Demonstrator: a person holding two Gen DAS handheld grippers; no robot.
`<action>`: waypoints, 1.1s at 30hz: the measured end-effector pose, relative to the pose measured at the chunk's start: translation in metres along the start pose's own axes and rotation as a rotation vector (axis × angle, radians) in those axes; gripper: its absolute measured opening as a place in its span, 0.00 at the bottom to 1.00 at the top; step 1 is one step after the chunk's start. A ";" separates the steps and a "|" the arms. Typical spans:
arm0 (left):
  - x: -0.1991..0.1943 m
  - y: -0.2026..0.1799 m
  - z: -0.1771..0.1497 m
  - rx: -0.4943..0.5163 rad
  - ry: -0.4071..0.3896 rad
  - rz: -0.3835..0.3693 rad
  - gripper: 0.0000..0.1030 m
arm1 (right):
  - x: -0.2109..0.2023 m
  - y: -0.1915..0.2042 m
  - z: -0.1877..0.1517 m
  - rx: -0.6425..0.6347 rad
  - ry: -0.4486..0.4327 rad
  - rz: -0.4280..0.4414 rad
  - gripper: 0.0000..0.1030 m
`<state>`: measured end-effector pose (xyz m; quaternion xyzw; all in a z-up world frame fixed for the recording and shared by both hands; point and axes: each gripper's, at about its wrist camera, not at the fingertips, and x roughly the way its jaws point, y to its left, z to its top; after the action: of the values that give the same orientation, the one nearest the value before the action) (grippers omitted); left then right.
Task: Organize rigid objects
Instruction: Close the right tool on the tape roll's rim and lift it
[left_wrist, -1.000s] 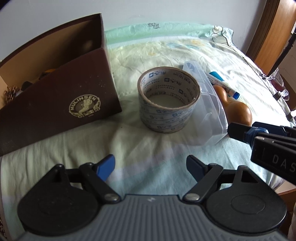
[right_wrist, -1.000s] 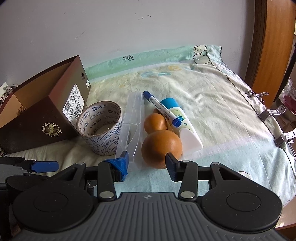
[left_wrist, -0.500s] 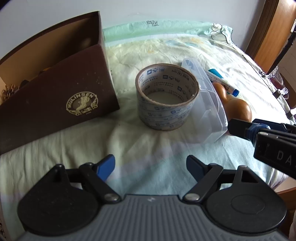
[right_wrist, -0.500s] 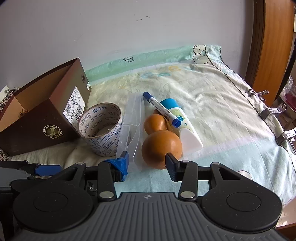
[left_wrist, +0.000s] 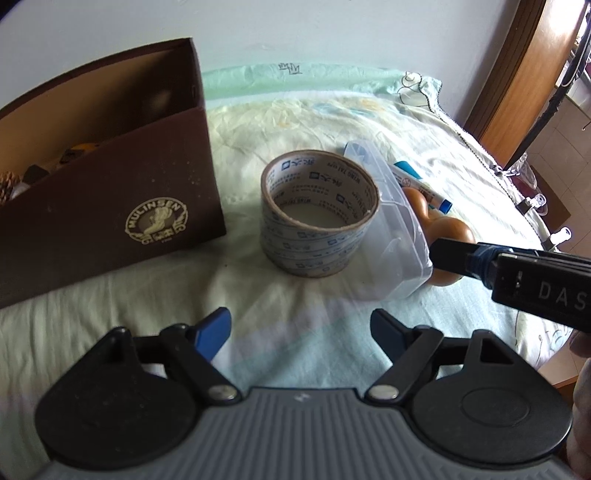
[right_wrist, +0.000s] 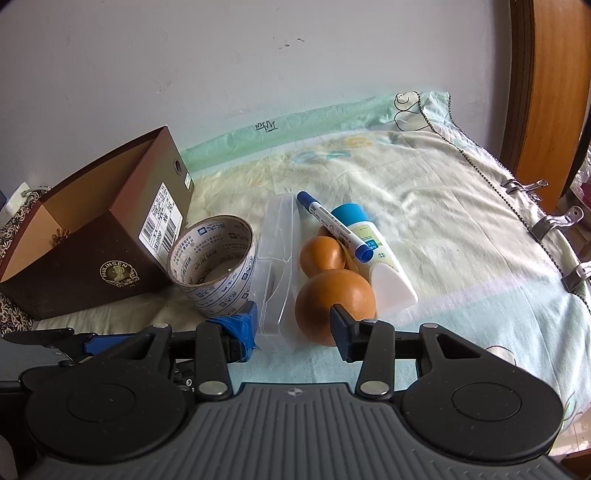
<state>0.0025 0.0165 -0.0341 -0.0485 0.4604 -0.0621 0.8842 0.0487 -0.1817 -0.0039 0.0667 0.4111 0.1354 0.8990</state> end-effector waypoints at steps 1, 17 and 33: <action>-0.004 0.002 0.000 -0.003 -0.020 -0.019 0.79 | 0.000 -0.002 0.002 0.011 -0.002 0.011 0.26; -0.005 0.013 0.027 -0.035 -0.108 -0.065 0.59 | 0.026 0.009 0.046 -0.055 -0.081 0.251 0.24; 0.013 0.032 0.041 -0.144 -0.075 -0.146 0.42 | 0.089 0.033 0.070 -0.474 0.057 0.280 0.16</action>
<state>0.0455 0.0473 -0.0260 -0.1478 0.4255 -0.0912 0.8881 0.1509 -0.1244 -0.0145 -0.0934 0.3799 0.3527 0.8500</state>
